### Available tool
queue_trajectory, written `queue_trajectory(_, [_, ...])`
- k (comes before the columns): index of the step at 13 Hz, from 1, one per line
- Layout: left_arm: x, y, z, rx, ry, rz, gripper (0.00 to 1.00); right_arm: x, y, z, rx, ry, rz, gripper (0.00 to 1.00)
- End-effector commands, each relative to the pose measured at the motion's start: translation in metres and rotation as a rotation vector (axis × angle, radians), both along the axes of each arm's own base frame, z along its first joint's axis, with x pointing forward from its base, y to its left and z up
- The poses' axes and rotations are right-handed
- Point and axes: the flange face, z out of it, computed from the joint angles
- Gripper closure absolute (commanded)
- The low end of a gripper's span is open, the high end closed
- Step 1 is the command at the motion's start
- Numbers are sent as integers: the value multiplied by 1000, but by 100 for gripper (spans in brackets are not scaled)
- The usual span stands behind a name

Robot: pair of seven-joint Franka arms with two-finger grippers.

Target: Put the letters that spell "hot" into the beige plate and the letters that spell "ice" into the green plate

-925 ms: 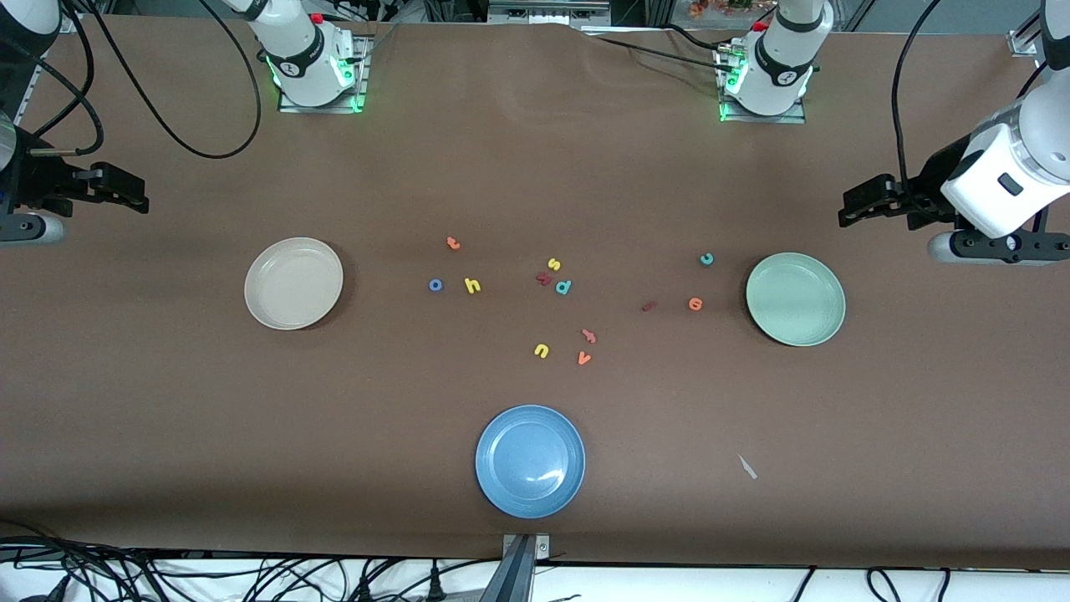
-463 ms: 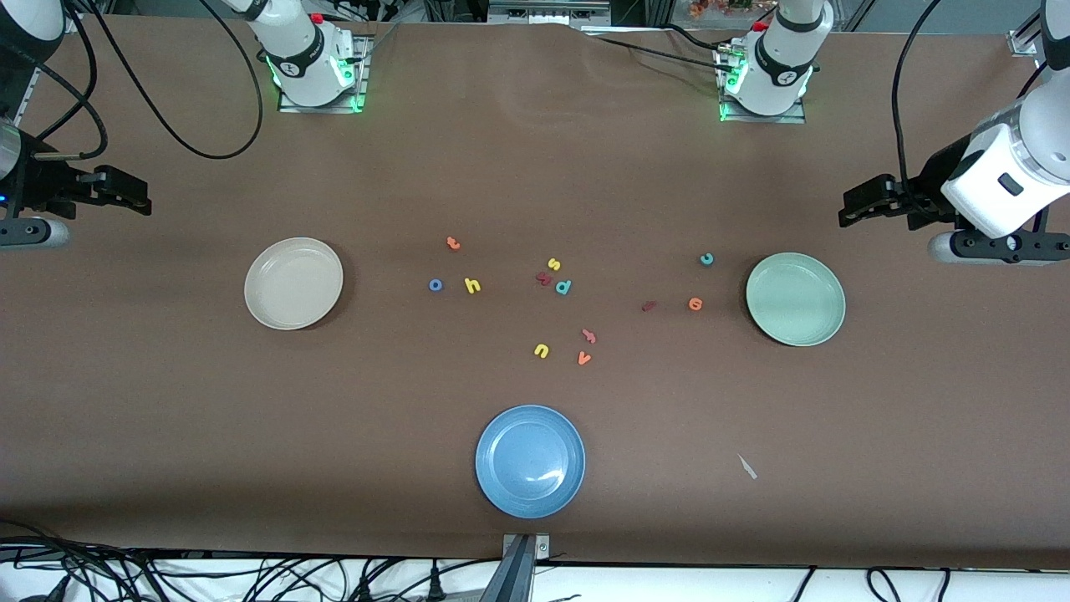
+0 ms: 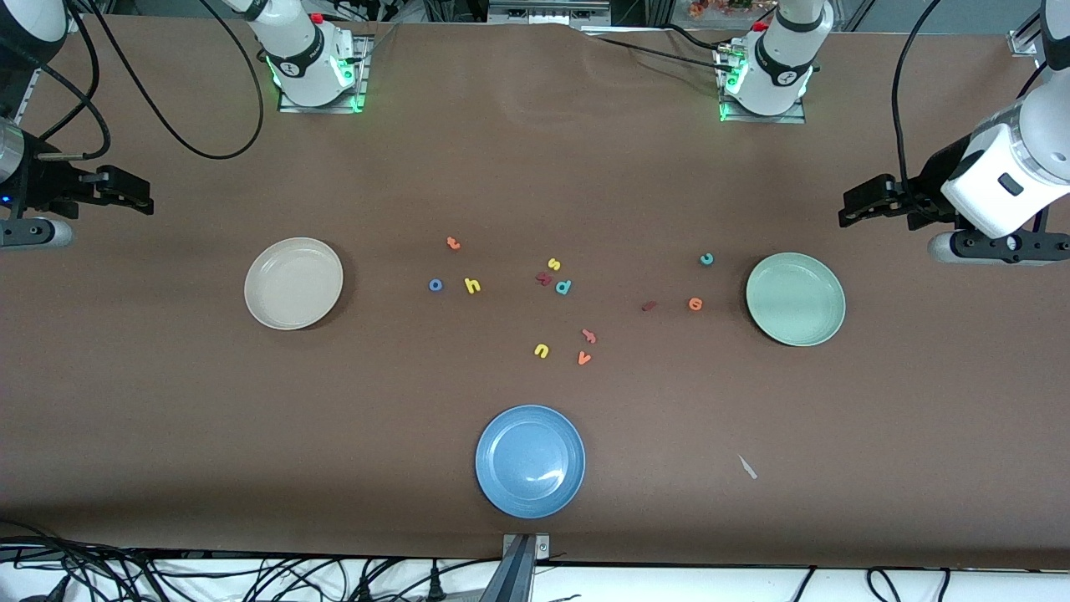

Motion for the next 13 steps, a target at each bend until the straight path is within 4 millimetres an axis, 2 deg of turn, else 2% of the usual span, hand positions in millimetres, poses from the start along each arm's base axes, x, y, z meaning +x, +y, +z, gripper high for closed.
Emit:
queue_trajectory(1, [-3, 0, 6, 9, -1, 5, 0, 2, 1, 6, -7, 6, 19, 0])
queue_trajectory(13, [-3, 0, 7, 10, -2, 6, 0, 0, -3, 3, 5, 25, 18, 0])
